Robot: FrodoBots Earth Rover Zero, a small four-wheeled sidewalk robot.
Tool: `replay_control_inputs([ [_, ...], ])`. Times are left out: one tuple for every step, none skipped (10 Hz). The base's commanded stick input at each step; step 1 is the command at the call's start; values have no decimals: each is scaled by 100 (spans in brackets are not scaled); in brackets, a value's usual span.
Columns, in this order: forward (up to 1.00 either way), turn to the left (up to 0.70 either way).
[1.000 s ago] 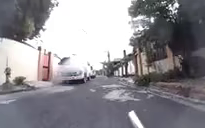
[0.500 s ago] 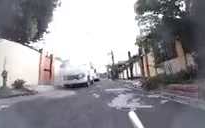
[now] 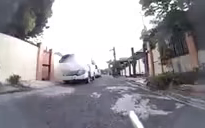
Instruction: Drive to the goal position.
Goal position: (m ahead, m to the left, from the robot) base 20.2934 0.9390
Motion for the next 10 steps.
replay_control_inputs([
  [85, -34],
  [85, -34],
  [85, -34],
  [85, -34],
  [85, -34],
  [85, -34],
  [85, -34],
  [85, -34],
  [85, -34],
  [85, -34],
])
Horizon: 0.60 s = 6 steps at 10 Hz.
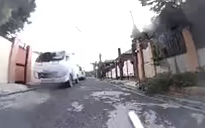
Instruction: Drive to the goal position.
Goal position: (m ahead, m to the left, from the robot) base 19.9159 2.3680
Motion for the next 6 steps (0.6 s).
replay_control_inputs([
  [85, -34],
  [85, -15],
  [85, 0],
  [85, 0],
  [85, 0],
  [85, 0],
])
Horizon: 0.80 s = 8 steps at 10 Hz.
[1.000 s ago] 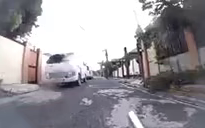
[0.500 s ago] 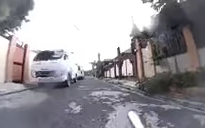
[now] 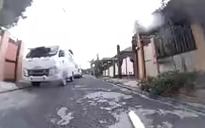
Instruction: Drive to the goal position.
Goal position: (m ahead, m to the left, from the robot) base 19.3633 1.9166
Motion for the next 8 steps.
replay_control_inputs([
  [85, 0],
  [85, 0],
  [85, 0],
  [85, 0],
  [85, 0],
  [85, 0],
  [85, 0],
  [85, 0],
])
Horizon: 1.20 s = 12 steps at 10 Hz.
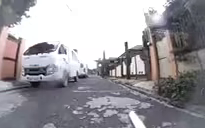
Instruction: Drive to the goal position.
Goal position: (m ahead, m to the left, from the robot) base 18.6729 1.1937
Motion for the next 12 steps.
replay_control_inputs([
  [85, 0],
  [85, 0],
  [85, 0],
  [85, 0],
  [85, 0],
  [85, 0],
  [85, -15],
  [85, -21],
  [85, -28],
  [85, -34],
  [85, -34],
  [85, -34],
])
